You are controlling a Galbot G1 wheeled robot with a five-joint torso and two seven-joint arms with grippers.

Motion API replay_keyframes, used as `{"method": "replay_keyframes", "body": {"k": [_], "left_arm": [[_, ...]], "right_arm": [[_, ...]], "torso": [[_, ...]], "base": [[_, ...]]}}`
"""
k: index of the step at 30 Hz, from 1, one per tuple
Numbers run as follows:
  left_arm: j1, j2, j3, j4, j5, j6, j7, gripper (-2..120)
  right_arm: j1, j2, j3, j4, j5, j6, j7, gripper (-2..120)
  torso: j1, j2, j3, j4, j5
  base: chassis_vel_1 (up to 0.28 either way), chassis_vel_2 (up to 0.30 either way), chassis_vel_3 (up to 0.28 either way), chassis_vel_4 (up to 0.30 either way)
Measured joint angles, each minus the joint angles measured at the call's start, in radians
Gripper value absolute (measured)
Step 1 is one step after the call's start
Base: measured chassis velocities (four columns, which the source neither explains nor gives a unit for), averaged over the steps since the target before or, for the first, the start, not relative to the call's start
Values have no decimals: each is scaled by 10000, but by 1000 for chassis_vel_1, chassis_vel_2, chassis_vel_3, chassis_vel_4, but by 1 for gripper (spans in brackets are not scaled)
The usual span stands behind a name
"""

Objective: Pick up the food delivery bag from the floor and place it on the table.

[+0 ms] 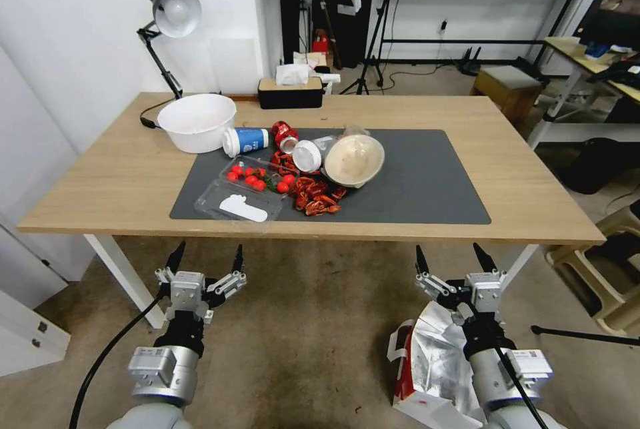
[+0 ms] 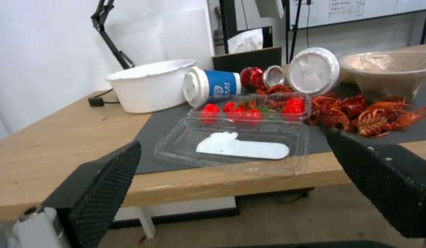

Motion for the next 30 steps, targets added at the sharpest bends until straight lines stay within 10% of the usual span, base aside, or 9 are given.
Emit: {"method": "replay_keyframes", "body": {"k": [30], "left_arm": [[-49,181,84,-108,-340,134,-251,100]], "right_arm": [[-197,103,398,316,288,-427,-440,100]], "torso": [[0,-2,0,6,5]], "base": [[0,0,0,0]]}}
